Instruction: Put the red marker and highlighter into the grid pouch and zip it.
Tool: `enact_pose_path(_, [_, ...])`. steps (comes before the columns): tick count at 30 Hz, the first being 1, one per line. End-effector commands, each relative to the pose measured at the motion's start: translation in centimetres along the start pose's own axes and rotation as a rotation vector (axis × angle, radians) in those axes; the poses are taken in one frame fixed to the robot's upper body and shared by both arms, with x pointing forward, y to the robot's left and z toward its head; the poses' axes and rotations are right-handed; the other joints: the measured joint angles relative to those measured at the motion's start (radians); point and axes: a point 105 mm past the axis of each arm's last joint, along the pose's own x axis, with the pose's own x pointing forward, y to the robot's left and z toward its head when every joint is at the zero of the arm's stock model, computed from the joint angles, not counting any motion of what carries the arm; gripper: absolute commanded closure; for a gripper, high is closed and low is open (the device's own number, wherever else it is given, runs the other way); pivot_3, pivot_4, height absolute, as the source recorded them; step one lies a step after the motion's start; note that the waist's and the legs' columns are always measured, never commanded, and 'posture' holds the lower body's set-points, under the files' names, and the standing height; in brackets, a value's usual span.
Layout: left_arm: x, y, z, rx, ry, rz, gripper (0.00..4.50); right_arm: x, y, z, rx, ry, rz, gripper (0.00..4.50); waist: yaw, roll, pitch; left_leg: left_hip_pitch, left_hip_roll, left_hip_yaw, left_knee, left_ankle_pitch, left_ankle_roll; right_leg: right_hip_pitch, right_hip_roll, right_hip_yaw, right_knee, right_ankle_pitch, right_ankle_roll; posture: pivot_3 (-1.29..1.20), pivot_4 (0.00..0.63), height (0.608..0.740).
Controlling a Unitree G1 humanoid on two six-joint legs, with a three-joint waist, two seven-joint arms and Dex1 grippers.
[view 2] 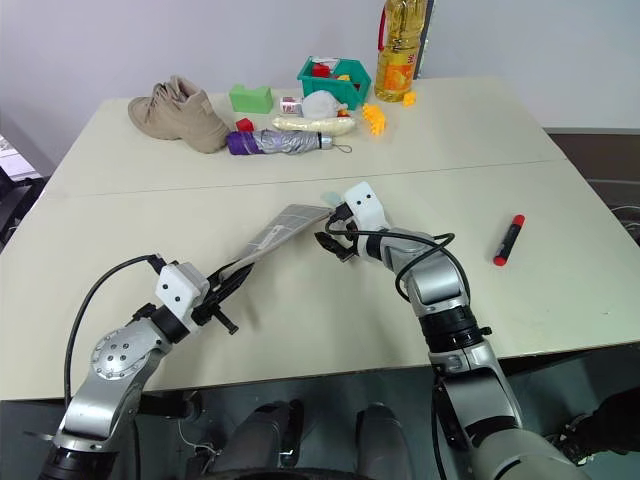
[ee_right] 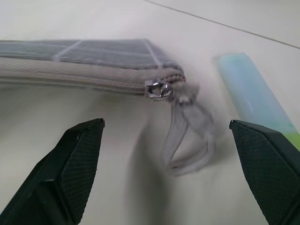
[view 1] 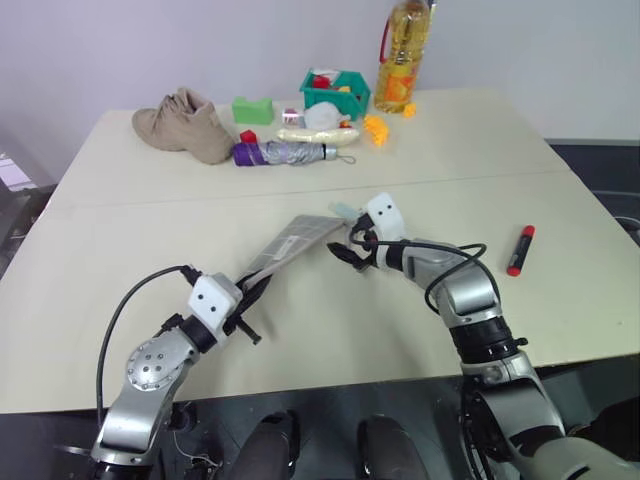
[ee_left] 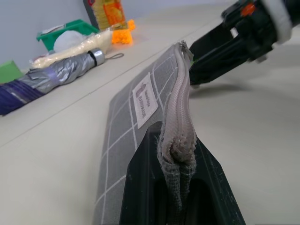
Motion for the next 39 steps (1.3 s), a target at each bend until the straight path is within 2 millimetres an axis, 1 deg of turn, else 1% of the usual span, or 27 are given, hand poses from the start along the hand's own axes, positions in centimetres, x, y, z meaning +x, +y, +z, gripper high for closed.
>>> enact_pose_path(1, [0.0, -0.1, 1.3, 0.018, -0.046, -0.008, 4.50, 0.2, -0.5, 1.9, 0.006, -0.074, -0.017, 1.41, 0.000, 0.000, 0.000, 0.000, 0.000, 0.000, 0.000, 0.000, 0.000, 0.000, 0.000, 0.000, 0.000, 0.000, 0.000, 0.00, 0.150, 0.739])
enact_pose_path(6, [0.0, 0.0, 1.3, 0.023, -0.048, 0.008, 4.50, 0.1, 0.2, 2.4, -0.030, -0.087, 0.011, 4.13, -0.001, 0.000, 0.000, 0.000, 0.000, 0.000, 0.000, 0.000, 0.000, 0.000, 0.000, 0.000, 0.000, 0.000, 0.000, 0.00, 0.150, 0.739])
enact_pose_path(7, [0.1, -0.1, 1.3, 0.024, -0.047, 0.009, 4.50, 0.1, 0.3, 2.5, -0.038, -0.089, 0.015, 4.44, 0.000, 0.000, 0.000, 0.000, 0.000, 0.000, 0.000, 0.000, 0.000, 0.000, 0.000, 0.000, 0.000, 0.000, 0.000, 0.00, 0.150, 0.739])
enact_pose_path(11, [0.1, -0.2, 1.0, 0.035, -0.038, 0.008, 4.50, -0.3, 1.7, 2.7, -0.116, -0.081, 0.069, 4.44, 0.000, 0.000, 0.000, 0.000, 0.000, 0.000, 0.000, 0.000, 0.000, 0.000, 0.000, 0.000, 0.000, 0.000, 0.000, 0.00, 0.150, 0.739])
enact_pose_path(14, [0.4, -0.2, 0.9, 0.038, -0.038, 0.010, 4.50, -0.9, 3.7, 3.1, -0.177, -0.080, 0.158, 4.44, 0.000, 0.000, 0.000, 0.000, 0.000, 0.000, 0.000, 0.000, 0.000, 0.000, 0.000, 0.000, 0.000, 0.000, 0.000, 0.00, 0.150, 0.739])
enact_pose_path(18, [0.8, -0.3, 1.0, 0.033, -0.048, 0.006, 4.50, -1.5, 5.6, 3.3, -0.253, -0.069, 0.239, 4.44, 0.001, 0.000, 0.000, 0.000, 0.000, 0.000, 0.000, 0.000, 0.000, 0.000, 0.000, 0.000, 0.000, 0.000, 0.000, 0.00, 0.150, 0.739])
enact_pose_path(27, [1.3, -0.5, 1.3, 0.031, -0.059, -0.002, 4.50, -2.3, 8.1, 3.9, -0.373, -0.064, 0.343, 4.44, 0.001, 0.000, 0.000, 0.000, 0.000, 0.000, 0.000, 0.000, 0.000, 0.000, 0.000, 0.000, 0.000, 0.000, 0.000, 0.00, 0.150, 0.739])
enact_pose_path(31, [2.0, -0.5, 1.0, 0.051, -0.049, 0.009, 4.50, -3.5, 10.6, 4.2, -0.473, -0.071, 0.469, 4.44, 0.001, 0.000, 0.000, 0.000, 0.000, 0.000, 0.000, 0.000, 0.000, 0.000, 0.000, 0.000, 0.000, 0.000, 0.000, 0.00, 0.150, 0.739])
enact_pose_path(33, [2.5, -0.7, 1.1, 0.051, -0.055, 0.008, 4.50, -4.0, 11.4, 4.1, -0.525, -0.064, 0.513, 4.44, 0.002, 0.000, 0.000, 0.000, 0.000, 0.000, 0.000, 0.000, 0.000, 0.000, 0.000, 0.000, 0.000, 0.000, 0.000, 0.00, 0.150, 0.739])
enact_pose_path(36, [3.5, -1.1, 1.5, 0.045, -0.077, -0.002, 4.50, -4.2, 12.0, 3.9, -0.575, -0.048, 0.541, 4.44, 0.004, 0.000, 0.000, 0.000, 0.000, -0.001, 0.001, 0.000, 0.000, 0.001, 0.000, -0.001, 0.000, 0.000, 0.000, 0.00, 0.150, 0.739])
enact_pose_path(39, [4.2, -1.3, 1.6, 0.043, -0.087, -0.008, 4.50, -4.2, 12.1, 3.9, -0.604, -0.037, 0.547, 4.44, 0.002, -0.001, 0.000, 0.000, 0.000, -0.001, 0.002, 0.000, 0.000, 0.001, 0.000, -0.001, 0.000, 0.000, 0.000, 0.00, 0.150, 0.739])
